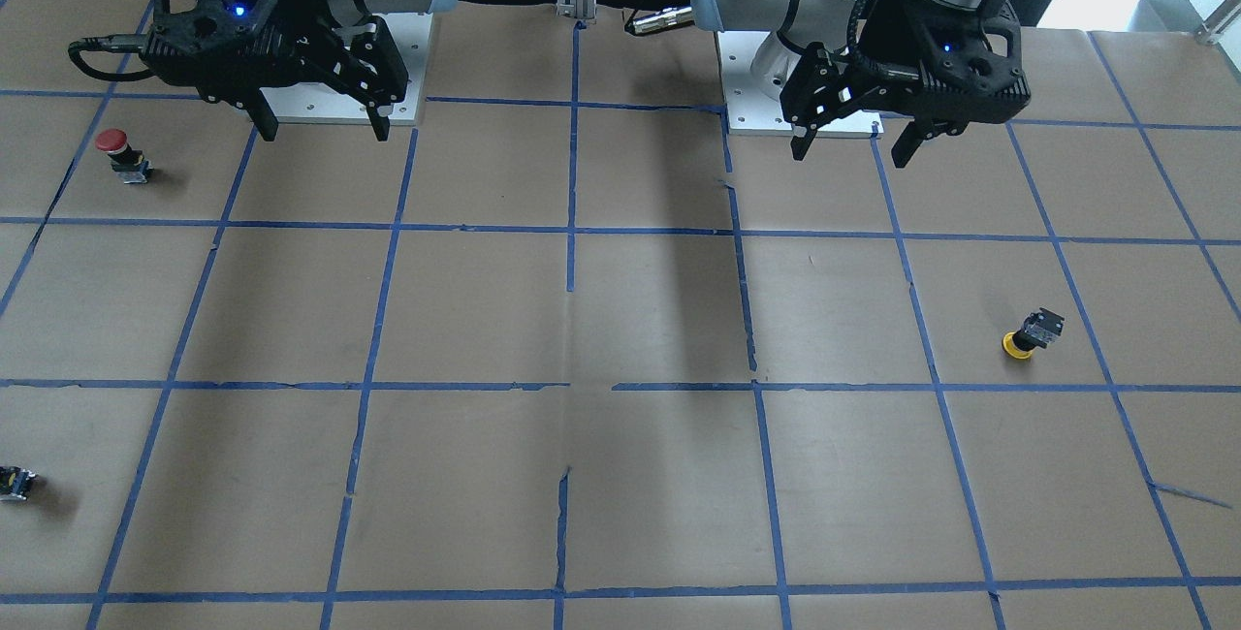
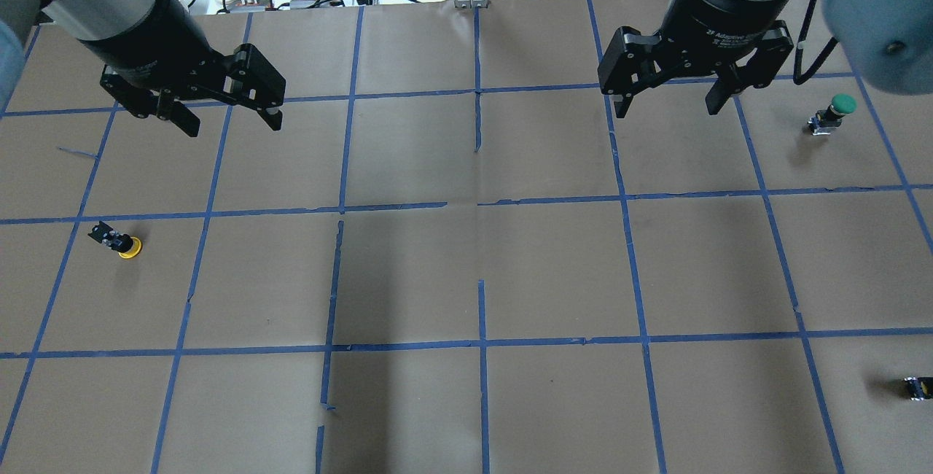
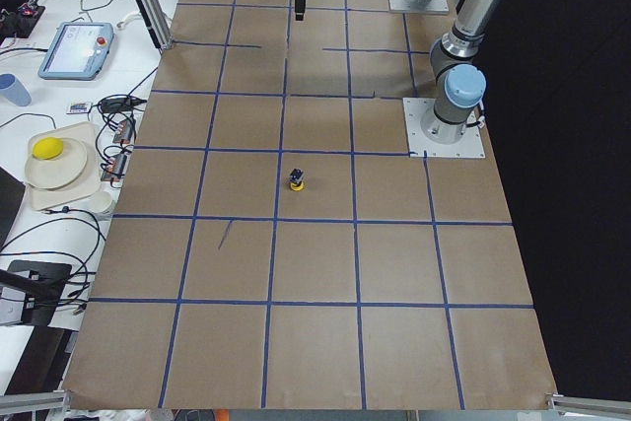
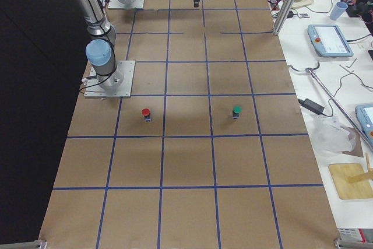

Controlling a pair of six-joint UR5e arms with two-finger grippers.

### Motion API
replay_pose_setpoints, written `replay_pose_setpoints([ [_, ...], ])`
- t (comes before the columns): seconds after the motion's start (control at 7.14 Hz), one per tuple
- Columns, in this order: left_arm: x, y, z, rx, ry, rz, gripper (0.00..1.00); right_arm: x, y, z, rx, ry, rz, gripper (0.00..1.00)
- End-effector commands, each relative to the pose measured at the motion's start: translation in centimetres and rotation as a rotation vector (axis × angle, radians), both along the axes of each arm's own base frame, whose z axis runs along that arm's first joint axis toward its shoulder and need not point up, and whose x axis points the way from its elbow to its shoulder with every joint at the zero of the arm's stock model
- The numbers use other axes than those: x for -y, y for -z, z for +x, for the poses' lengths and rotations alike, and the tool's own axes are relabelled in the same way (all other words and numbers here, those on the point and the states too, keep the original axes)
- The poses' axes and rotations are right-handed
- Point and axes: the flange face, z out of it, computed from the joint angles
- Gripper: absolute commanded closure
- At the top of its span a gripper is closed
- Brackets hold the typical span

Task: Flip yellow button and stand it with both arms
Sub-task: 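Move the left gripper down toward the yellow-capped button lying on the table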

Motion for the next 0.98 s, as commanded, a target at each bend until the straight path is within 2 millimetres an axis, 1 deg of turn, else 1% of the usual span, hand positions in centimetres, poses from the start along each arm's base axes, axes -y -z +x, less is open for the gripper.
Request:
replay_pose_setpoints([
  [0.0, -1.2, -0.4, 0.4, -0.007, -0.003, 0.024, 0.00, -0.2, 0.6, 0.0, -0.002, -0.001, 0.010, 0.00],
  [0.14, -0.9, -0.2, 0.4, -0.004, -0.003, 0.024, 0.00, -0.4, 0.4, 0.0, -0.002, -0.001, 0.007, 0.00],
  [0.28, -1.4, -0.1, 0.6, -0.003, -0.006, 0.043, 0.00, -0.3, 0.5, 0.0, -0.002, -0.001, 0.010, 0.00],
  [0.42, -1.1, 0.4, 2.0, -0.004, 0.003, 0.064, 0.00, -0.3, 0.6, -0.1, -0.001, 0.000, 0.012, 0.00],
  [0.56, -0.5, 2.2, 5.8, -0.015, 0.051, 0.092, 0.00, -0.3, 0.6, -0.1, -0.001, 0.000, 0.009, 0.00],
  [0.7, -0.2, 3.9, 9.8, -0.033, 0.057, 0.111, 0.00, -0.3, 0.6, -0.1, -0.001, 0.002, 0.009, 0.00],
  [0.84, -0.3, 4.6, 12.7, -0.045, 0.129, 0.113, 0.00, -0.3, 0.6, -0.2, -0.002, 0.003, 0.011, 0.00],
])
